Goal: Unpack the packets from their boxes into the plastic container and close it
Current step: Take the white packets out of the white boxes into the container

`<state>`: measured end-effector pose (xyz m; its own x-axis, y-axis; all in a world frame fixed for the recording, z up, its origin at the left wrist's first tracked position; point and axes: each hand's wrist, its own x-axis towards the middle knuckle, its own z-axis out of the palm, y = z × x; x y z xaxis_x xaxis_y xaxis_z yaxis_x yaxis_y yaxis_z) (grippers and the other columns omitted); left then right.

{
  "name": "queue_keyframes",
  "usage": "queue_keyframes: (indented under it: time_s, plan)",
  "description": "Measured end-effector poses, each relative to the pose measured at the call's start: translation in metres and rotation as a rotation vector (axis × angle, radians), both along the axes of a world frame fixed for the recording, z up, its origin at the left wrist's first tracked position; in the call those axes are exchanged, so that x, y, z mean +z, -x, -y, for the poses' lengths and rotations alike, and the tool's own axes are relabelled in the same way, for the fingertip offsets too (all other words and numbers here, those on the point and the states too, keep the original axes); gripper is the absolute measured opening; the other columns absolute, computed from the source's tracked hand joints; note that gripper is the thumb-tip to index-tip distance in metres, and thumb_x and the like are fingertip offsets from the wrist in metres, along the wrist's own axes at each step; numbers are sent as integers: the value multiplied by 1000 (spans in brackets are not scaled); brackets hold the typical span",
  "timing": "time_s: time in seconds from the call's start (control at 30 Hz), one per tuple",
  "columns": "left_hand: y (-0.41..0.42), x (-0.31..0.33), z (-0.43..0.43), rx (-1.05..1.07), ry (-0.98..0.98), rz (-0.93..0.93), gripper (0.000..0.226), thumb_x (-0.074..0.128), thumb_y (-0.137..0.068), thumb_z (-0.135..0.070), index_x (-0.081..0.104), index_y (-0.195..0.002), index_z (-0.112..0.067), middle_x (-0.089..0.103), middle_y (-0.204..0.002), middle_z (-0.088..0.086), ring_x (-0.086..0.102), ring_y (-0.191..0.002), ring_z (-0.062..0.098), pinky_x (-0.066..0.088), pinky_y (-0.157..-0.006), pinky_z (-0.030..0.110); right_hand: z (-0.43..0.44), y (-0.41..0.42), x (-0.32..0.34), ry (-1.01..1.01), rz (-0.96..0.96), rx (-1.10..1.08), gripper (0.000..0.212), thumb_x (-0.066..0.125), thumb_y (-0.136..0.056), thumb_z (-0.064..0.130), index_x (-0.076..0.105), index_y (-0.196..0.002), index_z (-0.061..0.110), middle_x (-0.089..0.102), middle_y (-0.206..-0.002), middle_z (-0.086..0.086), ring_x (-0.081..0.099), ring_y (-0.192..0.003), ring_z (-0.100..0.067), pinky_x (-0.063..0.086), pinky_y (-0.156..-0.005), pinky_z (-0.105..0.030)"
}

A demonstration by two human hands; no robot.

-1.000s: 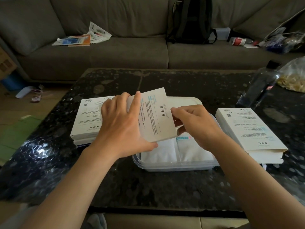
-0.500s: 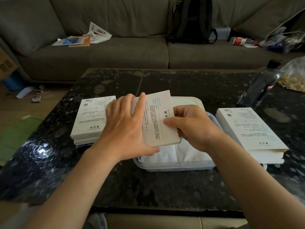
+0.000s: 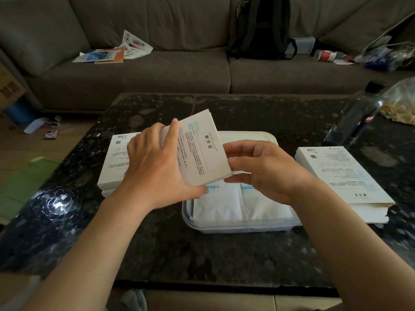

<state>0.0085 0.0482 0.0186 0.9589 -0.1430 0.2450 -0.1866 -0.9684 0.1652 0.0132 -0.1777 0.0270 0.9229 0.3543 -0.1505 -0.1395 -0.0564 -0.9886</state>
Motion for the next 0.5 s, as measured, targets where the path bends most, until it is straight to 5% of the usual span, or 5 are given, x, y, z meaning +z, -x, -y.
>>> queue_keyframes:
  time_s: [0.2, 0.4, 0.5]
  plan:
    - [1, 6, -1, 10, 96, -65, 144, 67, -42, -87, -1, -155, -28, 18, -153, 1, 18, -142, 24, 18, -117, 50, 10, -2, -4, -50, 27, 195, 58, 65, -88, -13, 57, -137, 16, 67, -132, 0, 66, -121, -24, 54, -101, -47]
    - [3, 8, -2, 19, 151, -111, 145, 67, -41, -85, -1, -156, -29, 18, -153, -3, 17, -142, 21, 20, -116, 48, -3, 4, 0, 437, 386, -13, 60, 78, -72, 40, 58, -128, 34, 67, -114, 23, 68, -100, -2, 60, -87, -24]
    - [2, 9, -3, 9, 133, -131, 144, 76, -47, -83, -3, -155, -30, 16, -153, -4, 16, -142, 21, 19, -117, 48, -2, 5, 2, 537, 470, -25, 61, 75, -67, 50, 51, -123, 41, 62, -109, 27, 65, -97, 1, 58, -78, -16]
